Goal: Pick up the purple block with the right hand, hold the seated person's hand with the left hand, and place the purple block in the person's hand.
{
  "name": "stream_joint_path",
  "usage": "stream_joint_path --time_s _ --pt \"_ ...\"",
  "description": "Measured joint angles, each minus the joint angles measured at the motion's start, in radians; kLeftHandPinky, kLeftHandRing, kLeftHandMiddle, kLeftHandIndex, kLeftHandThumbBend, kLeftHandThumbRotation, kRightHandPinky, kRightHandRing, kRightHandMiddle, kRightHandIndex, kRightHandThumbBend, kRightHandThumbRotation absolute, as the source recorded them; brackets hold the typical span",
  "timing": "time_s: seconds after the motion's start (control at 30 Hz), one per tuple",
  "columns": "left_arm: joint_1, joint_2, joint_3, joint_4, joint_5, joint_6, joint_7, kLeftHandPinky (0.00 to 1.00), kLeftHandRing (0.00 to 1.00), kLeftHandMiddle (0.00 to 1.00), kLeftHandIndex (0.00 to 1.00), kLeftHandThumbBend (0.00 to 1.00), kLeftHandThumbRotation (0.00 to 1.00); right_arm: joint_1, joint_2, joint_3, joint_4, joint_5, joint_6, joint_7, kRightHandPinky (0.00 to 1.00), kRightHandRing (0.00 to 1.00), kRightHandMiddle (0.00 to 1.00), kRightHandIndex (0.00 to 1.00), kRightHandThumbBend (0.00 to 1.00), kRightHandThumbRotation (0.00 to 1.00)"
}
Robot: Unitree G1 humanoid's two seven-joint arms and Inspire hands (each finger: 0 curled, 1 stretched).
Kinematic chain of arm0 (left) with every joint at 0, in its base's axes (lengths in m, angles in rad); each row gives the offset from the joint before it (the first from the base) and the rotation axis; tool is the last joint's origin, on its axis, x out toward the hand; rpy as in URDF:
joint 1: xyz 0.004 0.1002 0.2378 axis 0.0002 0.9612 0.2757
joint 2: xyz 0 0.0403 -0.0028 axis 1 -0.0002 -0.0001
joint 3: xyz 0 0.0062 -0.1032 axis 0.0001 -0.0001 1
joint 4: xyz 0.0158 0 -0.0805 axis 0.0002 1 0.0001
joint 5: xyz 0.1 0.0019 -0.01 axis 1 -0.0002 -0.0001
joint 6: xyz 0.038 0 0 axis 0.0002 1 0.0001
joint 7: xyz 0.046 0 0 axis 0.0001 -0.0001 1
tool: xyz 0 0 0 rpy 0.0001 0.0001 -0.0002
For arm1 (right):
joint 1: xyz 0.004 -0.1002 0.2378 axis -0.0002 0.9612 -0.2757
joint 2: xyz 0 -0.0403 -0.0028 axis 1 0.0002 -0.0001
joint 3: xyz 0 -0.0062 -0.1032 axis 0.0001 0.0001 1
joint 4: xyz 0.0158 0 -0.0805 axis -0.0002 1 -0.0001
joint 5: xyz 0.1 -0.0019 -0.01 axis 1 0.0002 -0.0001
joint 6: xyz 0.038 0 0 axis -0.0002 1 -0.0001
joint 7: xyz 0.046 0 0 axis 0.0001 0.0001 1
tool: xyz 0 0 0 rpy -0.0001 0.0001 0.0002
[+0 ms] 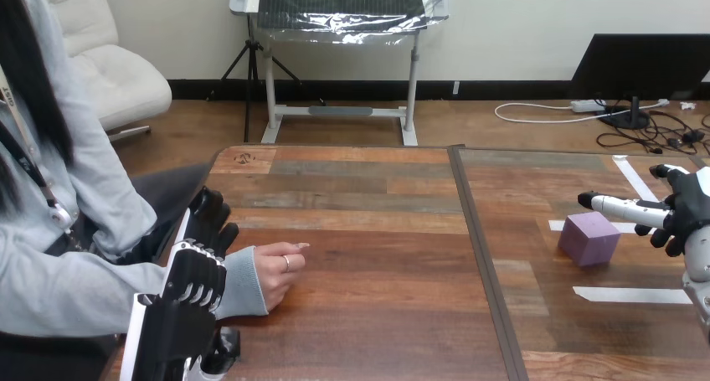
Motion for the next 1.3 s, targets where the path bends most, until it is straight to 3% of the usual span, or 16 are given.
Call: stream_joint_path --time_s 0.5,0.9,1.3 --pt "0.022 0.0 -0.001 -0.036 0.004 -0.006 0.01 0.93 0.96 0.97 0.94 1.0 0.73 0.0 0.005 0.003 0.0 -0.006 0.004 0.002 0.15 0.19 0.28 0.9 1.0 0.51" --pt "0.056 0.001 -0.001 -0.062 0.014 -0.006 0.039 0.9 0.95 0.96 0.94 1.0 0.73 0.0 0.02 0.008 0.001 -0.01 0.005 0.002 0.1 0.13 0.21 0.91 1.0 0.55" --pt "0.085 0.0 -0.013 -0.076 0.015 -0.006 0.043 0.92 0.97 0.96 0.94 1.0 0.72 0.0 0.048 0.023 0.002 -0.026 0.009 0.003 0.13 0.17 0.25 0.91 1.0 0.56"
